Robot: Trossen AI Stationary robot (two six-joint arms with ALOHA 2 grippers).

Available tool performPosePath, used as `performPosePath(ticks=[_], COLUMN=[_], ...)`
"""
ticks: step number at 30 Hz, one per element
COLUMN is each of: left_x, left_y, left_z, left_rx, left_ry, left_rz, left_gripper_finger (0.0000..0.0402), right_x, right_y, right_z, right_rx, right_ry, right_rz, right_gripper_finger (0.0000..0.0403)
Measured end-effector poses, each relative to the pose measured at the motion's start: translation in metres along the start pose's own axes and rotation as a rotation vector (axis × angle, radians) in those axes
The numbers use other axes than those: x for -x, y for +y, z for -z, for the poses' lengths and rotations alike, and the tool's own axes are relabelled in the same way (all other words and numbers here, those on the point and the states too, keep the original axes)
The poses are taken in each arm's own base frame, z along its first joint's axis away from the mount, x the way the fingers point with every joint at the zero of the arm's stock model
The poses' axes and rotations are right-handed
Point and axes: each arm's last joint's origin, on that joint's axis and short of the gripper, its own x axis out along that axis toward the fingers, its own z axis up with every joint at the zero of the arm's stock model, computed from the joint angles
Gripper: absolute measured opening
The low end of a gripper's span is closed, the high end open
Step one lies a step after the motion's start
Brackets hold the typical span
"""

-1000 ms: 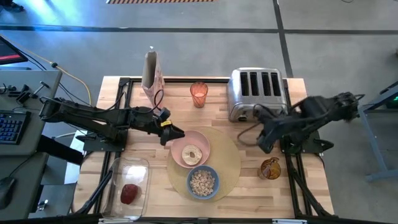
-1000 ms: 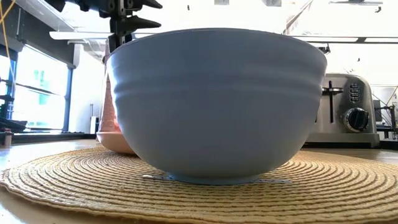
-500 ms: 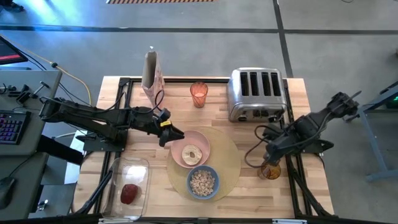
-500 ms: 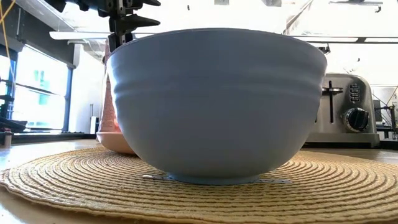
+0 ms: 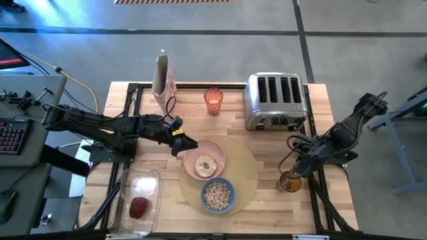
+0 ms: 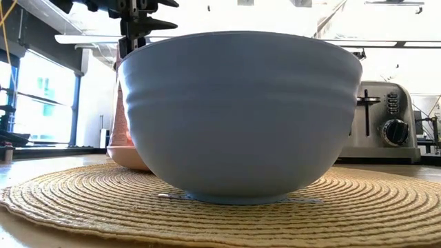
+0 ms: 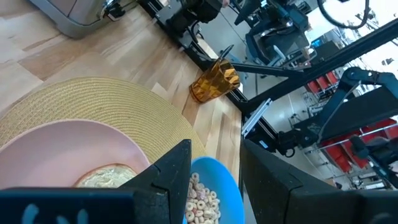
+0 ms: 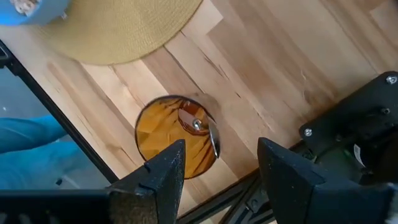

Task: Arrange a breakfast setting
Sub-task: Put the blue spoon onto the brown placemat to the right of the blue bowl

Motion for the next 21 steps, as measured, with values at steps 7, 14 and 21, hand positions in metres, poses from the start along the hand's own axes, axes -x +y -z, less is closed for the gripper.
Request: performPosePath(ticks=[7, 14, 21], left_x=[0.0, 0.0, 0.0], left_y=[0.0, 0.0, 0.0], left_z=[0.0, 0.0, 0.0], left_rx=[0.03, 0.034, 0.056], left_ry=[-0.001, -0.009, -0.012], left_rz=[0.0, -0.008, -0.01], left_gripper_finger=[0.0127, 0.0127, 0.0127], right_x=[-0.012, -0.032, -0.039], right_y=[0.002, 0.002, 0.001], right_z=[0.007, 0.015, 0.017], right_rx=[0.046, 0.085, 0.08], right_ry=[0.027, 0.039, 0.032], right_rz=[-0.007, -0.002, 0.016], right_gripper_finger=[0.0181, 0.0181, 0.0181])
